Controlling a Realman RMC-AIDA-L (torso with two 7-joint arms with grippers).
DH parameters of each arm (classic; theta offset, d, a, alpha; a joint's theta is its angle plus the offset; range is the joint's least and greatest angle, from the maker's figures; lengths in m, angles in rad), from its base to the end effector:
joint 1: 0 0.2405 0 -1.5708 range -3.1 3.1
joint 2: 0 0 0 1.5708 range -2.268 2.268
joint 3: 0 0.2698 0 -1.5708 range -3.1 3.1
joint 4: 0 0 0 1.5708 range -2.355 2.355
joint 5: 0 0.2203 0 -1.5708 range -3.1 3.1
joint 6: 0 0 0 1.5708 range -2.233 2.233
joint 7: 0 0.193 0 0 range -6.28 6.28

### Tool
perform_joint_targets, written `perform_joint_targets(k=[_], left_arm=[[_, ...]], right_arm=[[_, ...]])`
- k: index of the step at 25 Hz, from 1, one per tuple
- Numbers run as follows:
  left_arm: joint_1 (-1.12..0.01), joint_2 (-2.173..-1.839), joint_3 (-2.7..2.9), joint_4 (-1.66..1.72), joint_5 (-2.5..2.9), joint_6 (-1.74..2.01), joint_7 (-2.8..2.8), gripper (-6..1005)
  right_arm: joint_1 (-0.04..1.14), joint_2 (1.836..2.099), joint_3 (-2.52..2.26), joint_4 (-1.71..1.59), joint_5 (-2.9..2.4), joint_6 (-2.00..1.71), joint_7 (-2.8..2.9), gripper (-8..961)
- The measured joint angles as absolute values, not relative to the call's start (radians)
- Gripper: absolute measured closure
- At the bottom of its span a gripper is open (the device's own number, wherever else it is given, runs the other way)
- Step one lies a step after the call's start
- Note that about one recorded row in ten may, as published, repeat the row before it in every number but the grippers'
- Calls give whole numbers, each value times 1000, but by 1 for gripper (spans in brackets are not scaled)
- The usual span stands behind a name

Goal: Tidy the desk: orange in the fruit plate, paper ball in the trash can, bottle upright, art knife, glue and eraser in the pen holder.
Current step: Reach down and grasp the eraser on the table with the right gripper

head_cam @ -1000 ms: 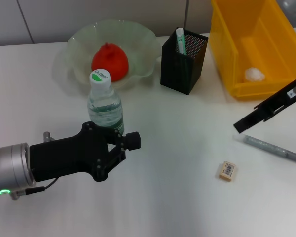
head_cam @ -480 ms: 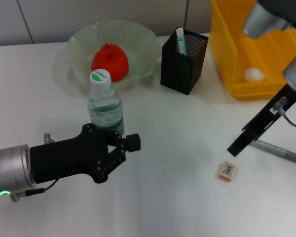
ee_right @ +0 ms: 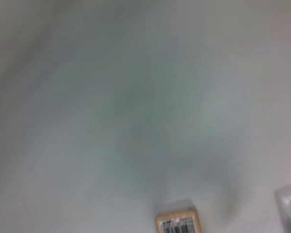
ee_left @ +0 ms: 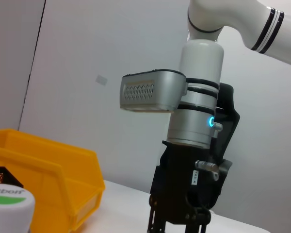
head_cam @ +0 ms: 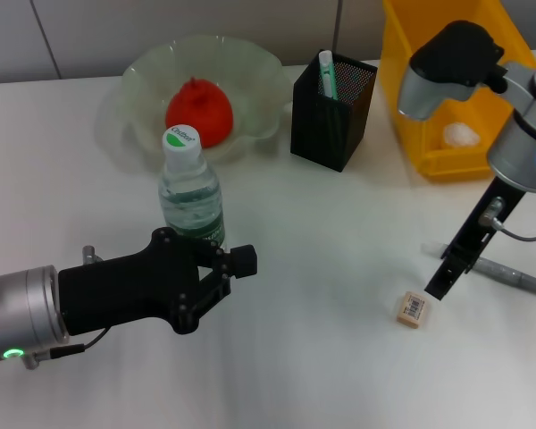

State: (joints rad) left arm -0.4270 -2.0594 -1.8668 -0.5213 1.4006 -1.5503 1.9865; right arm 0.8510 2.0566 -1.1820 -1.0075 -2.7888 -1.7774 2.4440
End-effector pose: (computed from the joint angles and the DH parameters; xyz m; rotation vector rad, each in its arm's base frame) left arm -0.2213 0.3088 -0.0943 -2.8159 -0.4463 -1.0388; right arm 0.2300 0.3815 -0.0344 -2.6415 1.0691 -0.8914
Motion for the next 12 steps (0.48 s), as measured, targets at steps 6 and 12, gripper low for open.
perform_joint_targets(k=[6, 12], left_arm=[[-425, -2061, -1867, -522, 1401, -1550, 1982, 985], [-424, -2062, -1873, -524, 1401, -1550, 1975, 985]], right_arm=[[868, 2060, -1180, -974, -2784, -1740, 2413, 374], [900, 2071, -1183, -939, -2780, -1729, 2390, 374]])
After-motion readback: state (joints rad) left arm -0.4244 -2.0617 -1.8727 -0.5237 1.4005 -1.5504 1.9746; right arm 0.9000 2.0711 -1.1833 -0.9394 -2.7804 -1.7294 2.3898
